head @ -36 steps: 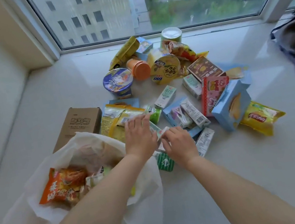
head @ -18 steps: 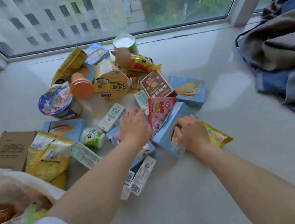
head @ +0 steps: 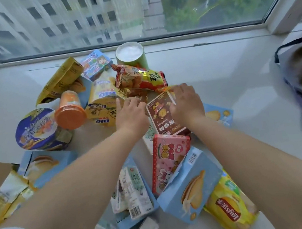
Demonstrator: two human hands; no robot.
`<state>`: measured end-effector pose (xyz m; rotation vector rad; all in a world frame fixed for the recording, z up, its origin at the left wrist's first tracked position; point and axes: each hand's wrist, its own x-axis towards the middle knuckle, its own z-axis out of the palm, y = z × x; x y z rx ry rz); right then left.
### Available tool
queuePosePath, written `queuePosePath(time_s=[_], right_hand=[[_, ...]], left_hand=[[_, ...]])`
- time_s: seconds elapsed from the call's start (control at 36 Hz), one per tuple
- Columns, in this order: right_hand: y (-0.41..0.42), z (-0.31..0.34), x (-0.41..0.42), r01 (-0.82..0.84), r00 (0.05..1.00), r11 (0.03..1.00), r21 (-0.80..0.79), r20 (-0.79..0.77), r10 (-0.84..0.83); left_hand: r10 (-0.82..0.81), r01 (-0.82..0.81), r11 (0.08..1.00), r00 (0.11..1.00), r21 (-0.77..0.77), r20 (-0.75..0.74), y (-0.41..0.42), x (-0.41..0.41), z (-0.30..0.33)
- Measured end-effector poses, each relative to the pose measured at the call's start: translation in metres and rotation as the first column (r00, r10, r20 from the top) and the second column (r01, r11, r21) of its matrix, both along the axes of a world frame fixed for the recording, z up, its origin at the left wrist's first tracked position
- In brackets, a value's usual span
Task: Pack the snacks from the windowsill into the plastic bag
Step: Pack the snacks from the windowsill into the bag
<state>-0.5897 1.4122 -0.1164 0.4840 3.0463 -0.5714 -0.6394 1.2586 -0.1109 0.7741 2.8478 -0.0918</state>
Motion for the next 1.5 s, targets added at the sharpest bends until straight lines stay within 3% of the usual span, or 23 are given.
queuePosePath(time_s=[0.08,0.17,0.28,0.47,0.61,0.78,0.86,1.0,1.11,1.19,1.25,1.33,1.5], right_hand=[[0.007,-0.008,-0.031,0.115,0.993,0.985,-0.13,-0.011,-0.118],[0.014,-0.014,-0.055,0.274,0.962,0.885,-0.377,0.105,-0.254],[0.015,-0.025,-0.074,0.277,0.952,0.841,-0.466,0.254,-0.173],[-0.001,-0.05,-0.093,0.199,0.974,0.897,-0.395,0.176,-0.139],[-0.006,-0.056,-0.098,0.116,0.954,0.939,-0.323,0.298,-0.015],[-0.016,-0.054,-0.096,-0.126,0.861,0.958,-0.259,0.451,0.235],[-0.018,-0.052,-0.1,-0.13,0.863,0.973,-0.192,0.461,0.206],[-0.023,-0.041,-0.114,-0.228,0.902,0.972,0.063,0.39,0.186],[-0.035,-0.042,-0.128,-0.37,0.912,0.919,0.137,0.245,0.33],[-0.05,-0.056,-0.135,-0.407,0.9,0.91,0.078,0.202,0.386],[-0.06,-0.066,-0.138,-0.438,0.885,0.894,0.089,0.215,0.413],[-0.068,-0.077,-0.14,-0.507,0.842,0.851,0.136,0.289,0.455],[-0.069,-0.086,-0.158,-0.499,0.824,0.857,0.124,0.375,0.426]], left_hand=[[-0.059,0.054,0.993,0.997,-0.103,-0.043,0.007,-0.039,-0.002],[-0.063,0.059,0.98,0.998,-0.19,-0.013,0.014,-0.071,-0.002],[0.004,-0.007,0.977,1.0,-0.212,-0.012,0.014,-0.102,-0.004],[0.144,-0.127,0.975,0.986,-0.18,0.086,0.007,-0.135,-0.002],[0.053,-0.026,0.919,0.997,-0.392,0.058,-0.013,-0.153,0.001],[0.007,0.099,0.914,0.966,-0.394,0.26,-0.025,-0.139,0.006],[0.024,0.137,0.898,0.933,-0.417,0.359,-0.024,-0.131,0.002],[0.05,0.204,0.848,0.888,-0.488,0.458,-0.021,-0.127,-0.009],[0.09,0.1,0.891,0.917,-0.444,0.388,-0.022,-0.129,-0.029],[0.241,-0.18,0.955,0.934,-0.235,0.265,-0.024,-0.131,-0.047],[0.344,-0.32,0.937,0.915,-0.139,0.21,-0.025,-0.139,-0.052],[0.412,-0.398,0.909,0.903,-0.121,0.122,-0.028,-0.152,-0.056],[0.419,-0.422,0.906,0.9,0.001,-0.12,-0.032,-0.186,-0.062]])
